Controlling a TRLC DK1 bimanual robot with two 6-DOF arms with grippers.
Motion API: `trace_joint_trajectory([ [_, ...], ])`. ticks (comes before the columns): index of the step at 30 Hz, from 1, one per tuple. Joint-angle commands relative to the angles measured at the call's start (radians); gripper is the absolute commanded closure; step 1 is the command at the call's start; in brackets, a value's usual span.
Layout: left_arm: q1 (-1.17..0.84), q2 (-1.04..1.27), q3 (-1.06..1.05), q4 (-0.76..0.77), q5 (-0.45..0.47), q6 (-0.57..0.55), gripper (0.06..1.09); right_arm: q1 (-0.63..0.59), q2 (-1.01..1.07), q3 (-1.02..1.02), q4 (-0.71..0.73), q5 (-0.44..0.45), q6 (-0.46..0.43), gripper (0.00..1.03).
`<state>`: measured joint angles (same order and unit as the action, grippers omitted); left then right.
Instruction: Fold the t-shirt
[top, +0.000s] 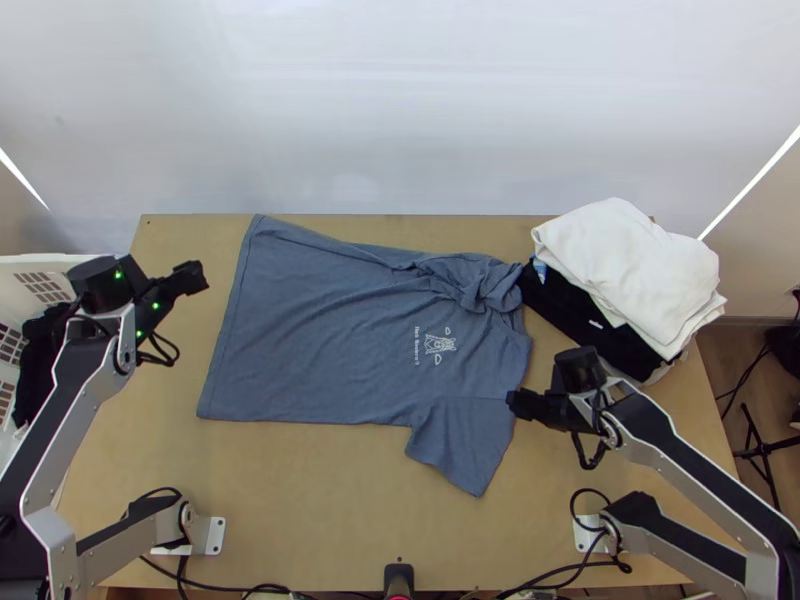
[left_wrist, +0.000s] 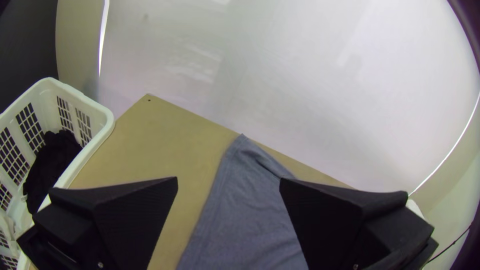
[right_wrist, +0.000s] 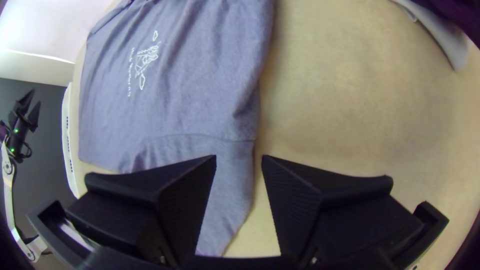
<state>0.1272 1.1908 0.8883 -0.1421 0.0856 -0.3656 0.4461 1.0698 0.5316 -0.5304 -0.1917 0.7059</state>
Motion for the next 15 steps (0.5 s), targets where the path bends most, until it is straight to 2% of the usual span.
trace_joint_trajectory([
  [1,0.011,-0.046,-0.042,-0.025,-0.001,0.011,0.1,-0.001,0.09,-0.007,0.092,-0.008,-0.006,0.59],
  [5,0.022,-0.06,-0.035,-0.053,-0.001,0.022,0.1,0.0,0.116,-0.008,0.118,-0.008,-0.006,0.59],
  [6,0.025,-0.062,-0.029,-0.073,0.0,0.027,0.1,0.0,0.119,-0.01,0.119,-0.008,-0.006,0.63],
  [8,0.023,-0.06,-0.005,-0.18,0.006,0.073,0.1,-0.001,0.111,-0.007,0.121,-0.006,-0.009,1.0],
  [13,0.005,-0.077,0.097,-0.614,0.117,0.283,0.11,-0.001,0.075,-0.012,0.119,-0.008,0.003,1.0],
  [15,0.029,-0.076,0.136,-0.749,0.128,0.344,0.11,-0.001,0.068,-0.012,0.119,-0.008,0.0,1.0],
])
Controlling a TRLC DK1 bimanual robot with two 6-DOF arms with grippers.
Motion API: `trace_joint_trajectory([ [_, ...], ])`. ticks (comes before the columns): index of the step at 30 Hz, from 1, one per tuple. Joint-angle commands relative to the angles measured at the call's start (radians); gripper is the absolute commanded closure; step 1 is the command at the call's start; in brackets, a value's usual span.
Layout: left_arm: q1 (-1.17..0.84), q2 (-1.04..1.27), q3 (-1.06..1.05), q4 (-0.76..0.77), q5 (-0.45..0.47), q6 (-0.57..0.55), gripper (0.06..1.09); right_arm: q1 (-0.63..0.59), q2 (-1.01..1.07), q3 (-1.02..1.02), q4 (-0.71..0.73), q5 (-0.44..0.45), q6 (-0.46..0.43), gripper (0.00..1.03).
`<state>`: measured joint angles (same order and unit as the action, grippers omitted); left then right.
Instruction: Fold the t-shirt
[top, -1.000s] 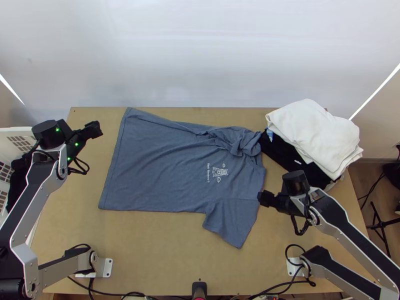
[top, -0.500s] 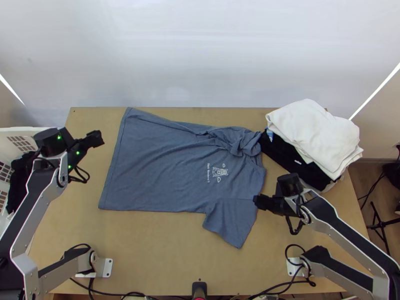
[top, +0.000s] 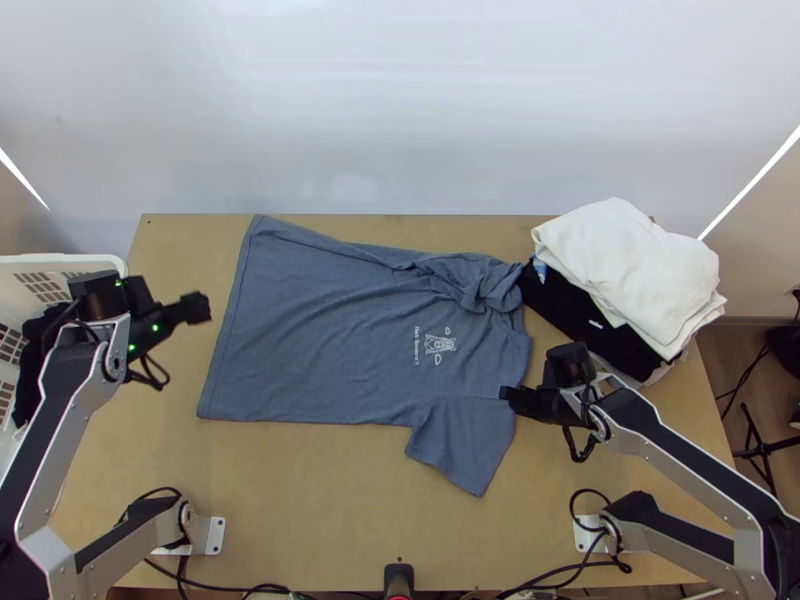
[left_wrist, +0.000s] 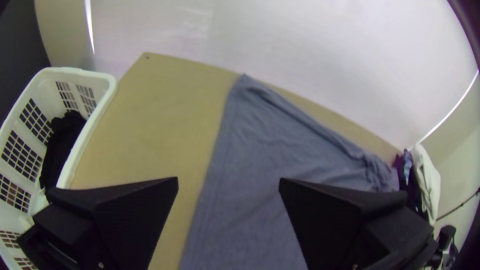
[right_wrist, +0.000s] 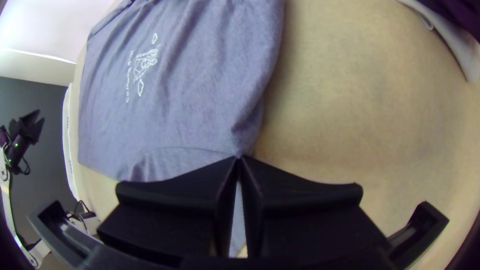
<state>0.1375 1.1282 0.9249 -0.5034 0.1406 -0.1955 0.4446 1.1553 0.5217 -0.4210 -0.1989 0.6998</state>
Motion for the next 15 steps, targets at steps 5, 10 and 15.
trace_joint_trajectory([
  [5,0.028,-0.013,0.138,-0.698,0.091,0.26,0.11,-0.003,-0.016,-0.003,0.011,0.0,0.006,1.0],
  [10,0.053,-0.025,0.043,-0.781,0.051,0.38,0.11,0.002,-0.008,-0.005,0.025,0.0,0.013,1.0],
  [15,0.051,-0.071,-0.087,-0.696,0.001,0.47,0.11,0.002,-0.006,-0.011,0.027,0.0,0.013,1.0],
])
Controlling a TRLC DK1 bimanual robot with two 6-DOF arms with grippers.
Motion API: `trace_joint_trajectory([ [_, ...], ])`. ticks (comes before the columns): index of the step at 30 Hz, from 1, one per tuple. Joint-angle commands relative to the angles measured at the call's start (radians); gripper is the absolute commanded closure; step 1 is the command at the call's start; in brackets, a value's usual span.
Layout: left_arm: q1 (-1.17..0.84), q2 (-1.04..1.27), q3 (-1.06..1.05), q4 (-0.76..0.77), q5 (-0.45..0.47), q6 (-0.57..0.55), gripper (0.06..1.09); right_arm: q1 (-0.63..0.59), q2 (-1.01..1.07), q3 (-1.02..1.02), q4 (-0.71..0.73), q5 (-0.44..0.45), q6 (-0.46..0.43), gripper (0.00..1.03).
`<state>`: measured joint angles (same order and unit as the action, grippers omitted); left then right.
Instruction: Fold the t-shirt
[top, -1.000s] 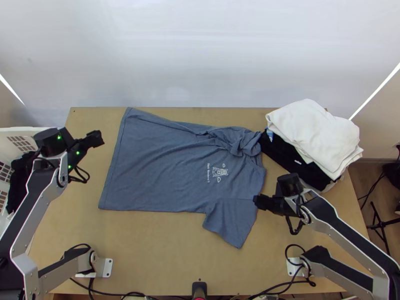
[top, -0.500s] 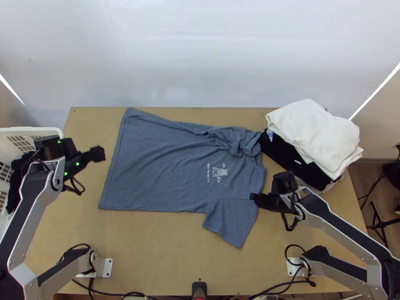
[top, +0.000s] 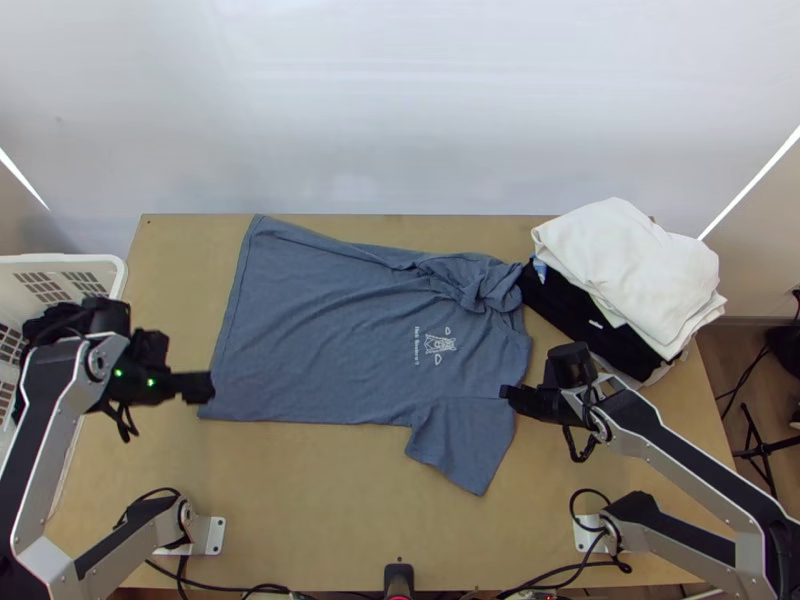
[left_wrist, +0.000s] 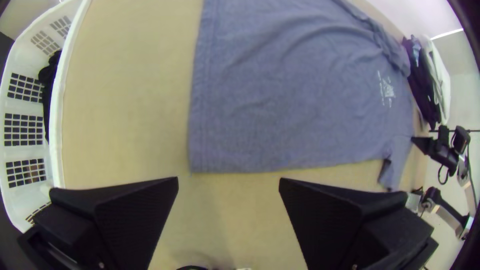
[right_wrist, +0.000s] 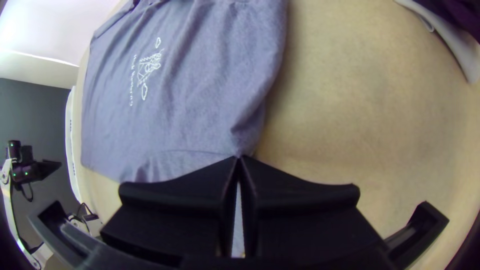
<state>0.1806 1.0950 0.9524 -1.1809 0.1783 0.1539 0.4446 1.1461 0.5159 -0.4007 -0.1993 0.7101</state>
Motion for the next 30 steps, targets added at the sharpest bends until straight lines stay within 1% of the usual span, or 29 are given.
trace_joint_trajectory([
  [1,0.008,-0.04,-0.135,0.007,-0.037,0.122,0.11,0.002,0.004,-0.004,0.007,0.0,0.003,1.0],
  [3,0.003,-0.032,-0.159,0.027,-0.037,0.122,0.11,0.002,0.003,-0.001,0.007,0.0,0.002,1.0],
  [4,0.002,-0.032,-0.167,0.053,-0.036,0.118,0.15,0.002,0.001,-0.001,0.007,0.0,0.003,1.0],
  [6,-0.007,-0.03,-0.181,0.092,-0.037,0.121,0.29,0.002,0.0,-0.001,0.007,0.0,0.002,1.0],
  [7,-0.01,-0.029,-0.188,0.115,-0.036,0.121,0.33,0.002,-0.002,-0.001,0.007,0.0,0.003,1.0],
  [13,-0.012,0.02,-0.234,0.214,-0.037,0.145,0.34,0.003,-0.006,-0.002,0.007,0.0,0.008,1.0],
  [21,0.0,0.051,-0.259,0.293,-0.039,0.174,0.34,0.003,-0.016,-0.005,0.005,0.0,0.009,1.0],
  [24,0.003,0.069,-0.259,0.3,-0.039,0.179,0.34,0.006,-0.023,-0.008,0.003,0.0,0.014,1.0],
  [25,0.003,0.069,-0.265,0.299,-0.039,0.184,0.37,0.009,-0.028,-0.01,0.003,0.0,0.017,1.0],
  [27,0.01,0.068,-0.271,0.32,-0.039,0.177,0.6,0.009,-0.032,-0.013,0.003,0.0,0.019,1.0],
  [28,0.014,0.066,-0.271,0.323,-0.039,0.174,0.68,0.009,-0.034,-0.013,0.003,0.0,0.019,1.0],
  [30,0.023,0.068,-0.271,0.329,-0.039,0.17,0.69,0.009,-0.036,-0.014,0.003,0.0,0.019,1.0],
])
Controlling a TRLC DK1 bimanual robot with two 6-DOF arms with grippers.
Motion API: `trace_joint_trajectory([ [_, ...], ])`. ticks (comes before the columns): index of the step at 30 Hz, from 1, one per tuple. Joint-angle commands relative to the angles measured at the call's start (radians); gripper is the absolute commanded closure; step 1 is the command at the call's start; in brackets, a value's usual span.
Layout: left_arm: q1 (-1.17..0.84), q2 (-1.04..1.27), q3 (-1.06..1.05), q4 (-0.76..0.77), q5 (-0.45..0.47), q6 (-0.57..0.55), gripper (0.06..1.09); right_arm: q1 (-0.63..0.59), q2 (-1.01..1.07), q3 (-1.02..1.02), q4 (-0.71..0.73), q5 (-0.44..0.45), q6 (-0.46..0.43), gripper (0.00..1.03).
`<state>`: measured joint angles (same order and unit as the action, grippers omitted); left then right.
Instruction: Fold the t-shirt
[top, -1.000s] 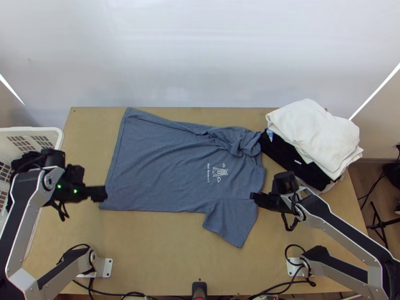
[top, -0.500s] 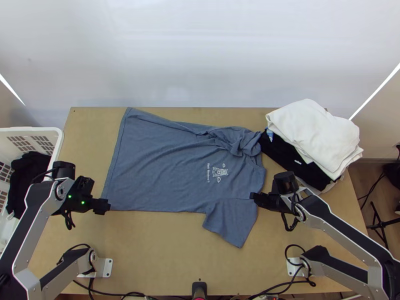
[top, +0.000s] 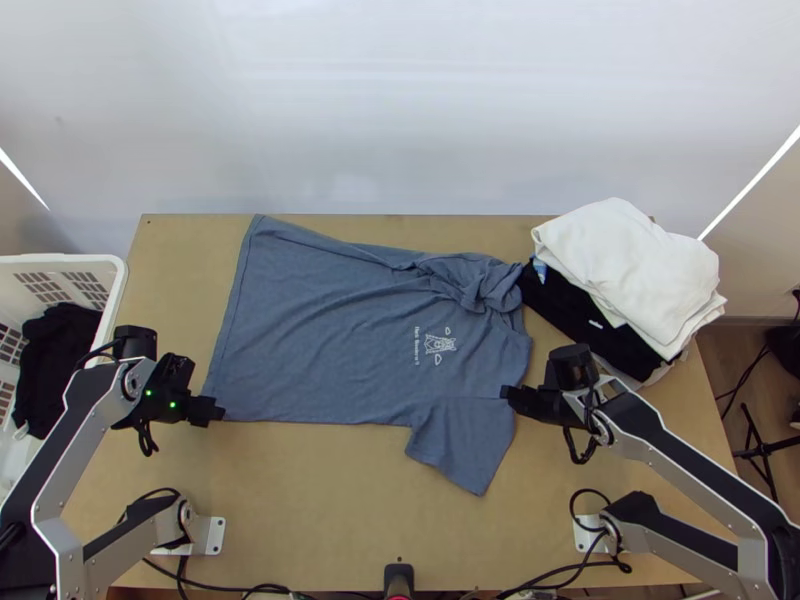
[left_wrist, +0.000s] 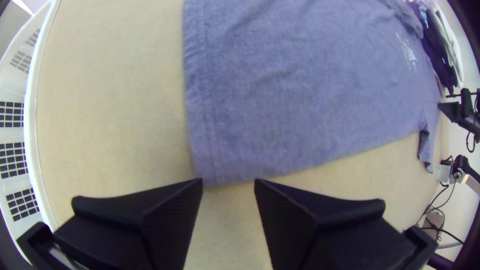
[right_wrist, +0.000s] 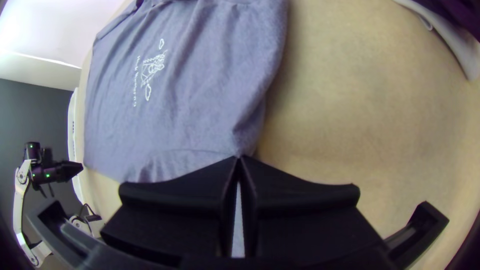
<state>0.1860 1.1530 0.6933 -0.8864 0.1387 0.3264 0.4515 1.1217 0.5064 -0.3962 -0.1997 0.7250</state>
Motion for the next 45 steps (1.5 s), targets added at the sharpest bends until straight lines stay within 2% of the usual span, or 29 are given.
trace_joint_trajectory([
  [1,0.018,0.01,-0.012,0.035,0.001,-0.001,0.69,0.003,-0.011,-0.005,-0.001,0.0,0.004,1.0],
  [5,0.023,0.027,-0.012,0.035,-0.002,-0.001,0.67,0.003,-0.011,-0.005,-0.001,0.0,0.004,1.0],
  [7,0.032,0.033,-0.009,0.038,-0.007,0.008,0.6,0.003,-0.011,-0.005,0.0,0.0,0.004,1.0],
  [16,0.055,0.043,-0.009,0.05,-0.024,0.026,0.6,0.006,-0.011,-0.003,0.0,0.0,0.002,1.0],
  [28,-0.008,0.074,-0.034,0.084,-0.022,-0.023,0.61,0.007,-0.011,-0.002,0.0,0.0,0.004,1.0],
  [29,-0.014,0.076,-0.037,0.09,-0.022,-0.029,0.62,0.007,-0.013,0.0,-0.001,0.0,0.004,1.0],
  [30,-0.02,0.074,-0.037,0.102,-0.022,-0.043,0.74,0.007,-0.014,0.001,-0.001,0.0,0.002,1.0],
  [32,-0.031,0.059,-0.037,0.113,-0.022,-0.043,0.82,0.006,-0.026,0.006,-0.009,0.0,0.002,1.0],
  [33,-0.043,0.045,-0.037,0.115,-0.022,-0.039,1.01,0.003,-0.034,0.009,-0.012,0.0,0.002,1.0],
  [34,-0.051,0.033,-0.031,0.121,-0.024,-0.039,1.04,-0.002,-0.04,0.014,-0.013,0.0,0.005,1.0],
  [39,0.003,0.019,0.054,0.127,-0.021,-0.075,1.05,-0.068,-0.1,0.107,-0.013,0.006,0.004,1.0],
  [43,0.066,0.048,0.173,0.317,-0.008,-0.296,1.05,-0.094,-0.082,0.281,0.03,0.056,-0.007,1.0],
  [45,0.069,0.086,0.253,0.348,-0.008,-0.394,1.05,-0.097,-0.039,0.373,0.054,0.074,-0.015,1.0],
])
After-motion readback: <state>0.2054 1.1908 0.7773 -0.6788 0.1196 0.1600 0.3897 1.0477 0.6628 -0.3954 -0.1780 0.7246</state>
